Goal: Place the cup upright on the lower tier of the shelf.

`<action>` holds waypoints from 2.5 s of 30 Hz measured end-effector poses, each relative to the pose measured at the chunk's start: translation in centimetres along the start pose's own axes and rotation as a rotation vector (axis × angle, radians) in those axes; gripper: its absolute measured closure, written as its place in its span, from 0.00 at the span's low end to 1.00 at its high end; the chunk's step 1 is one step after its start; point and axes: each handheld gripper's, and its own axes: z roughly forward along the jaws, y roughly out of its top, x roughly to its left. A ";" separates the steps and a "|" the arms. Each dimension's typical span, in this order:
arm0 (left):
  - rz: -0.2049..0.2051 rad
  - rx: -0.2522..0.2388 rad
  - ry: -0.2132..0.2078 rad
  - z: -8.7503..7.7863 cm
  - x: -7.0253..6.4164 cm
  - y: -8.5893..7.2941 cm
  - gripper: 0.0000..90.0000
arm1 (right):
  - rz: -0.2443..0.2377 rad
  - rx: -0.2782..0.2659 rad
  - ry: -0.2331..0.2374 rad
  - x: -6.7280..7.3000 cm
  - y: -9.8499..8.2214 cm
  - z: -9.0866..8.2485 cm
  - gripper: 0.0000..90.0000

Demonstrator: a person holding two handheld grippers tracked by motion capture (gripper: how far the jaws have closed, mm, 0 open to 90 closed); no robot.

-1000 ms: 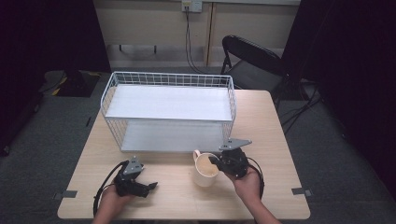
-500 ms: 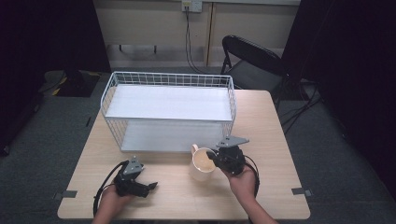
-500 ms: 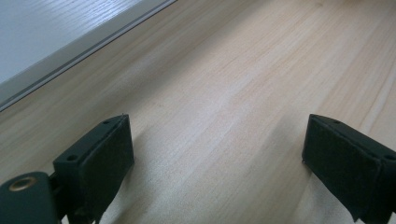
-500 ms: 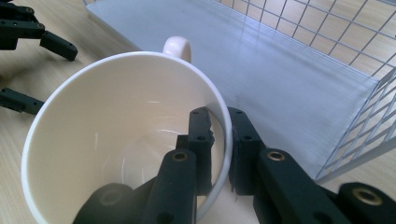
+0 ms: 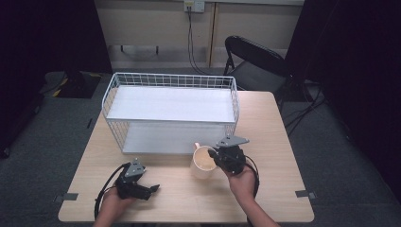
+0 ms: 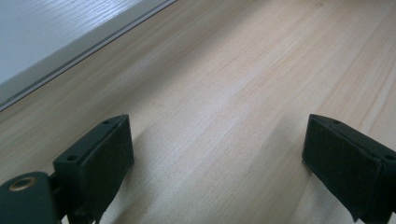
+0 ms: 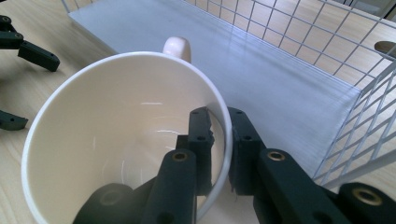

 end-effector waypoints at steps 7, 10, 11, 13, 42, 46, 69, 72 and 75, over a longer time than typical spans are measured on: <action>0.000 0.000 0.000 0.0 0.0 0.0 0.09 | -0.006 -0.003 -0.027 0.1 0.4 0.4 0.91; 0.000 -0.001 0.000 0.0 0.0 0.0 0.09 | -0.015 -0.003 -0.043 0.1 0.6 0.6 0.91; 0.000 0.000 0.000 0.0 0.0 0.0 0.09 | -0.016 -0.003 -0.048 0.1 0.7 0.7 0.91; 0.000 0.000 0.000 0.0 0.0 0.0 0.09 | -0.017 -0.003 -0.055 0.1 0.8 0.9 0.91; 0.000 0.000 0.000 0.0 0.0 0.0 0.09 | -0.006 0.008 -0.110 0.5 2.2 3.5 0.91; 0.000 0.000 0.000 0.0 0.0 0.0 0.09 | -0.007 0.008 -0.111 0.6 2.3 3.8 0.91; 0.000 -0.001 0.000 0.0 0.0 0.0 0.09 | -0.008 0.020 -0.144 0.5 3.0 5.3 0.91; -0.001 -0.001 0.000 0.0 0.0 0.0 0.09 | -0.007 0.018 -0.146 0.4 3.0 5.4 0.91; 0.000 -0.001 0.000 0.0 0.0 0.0 0.09 | -0.002 0.018 -0.148 0.3 3.1 5.5 0.91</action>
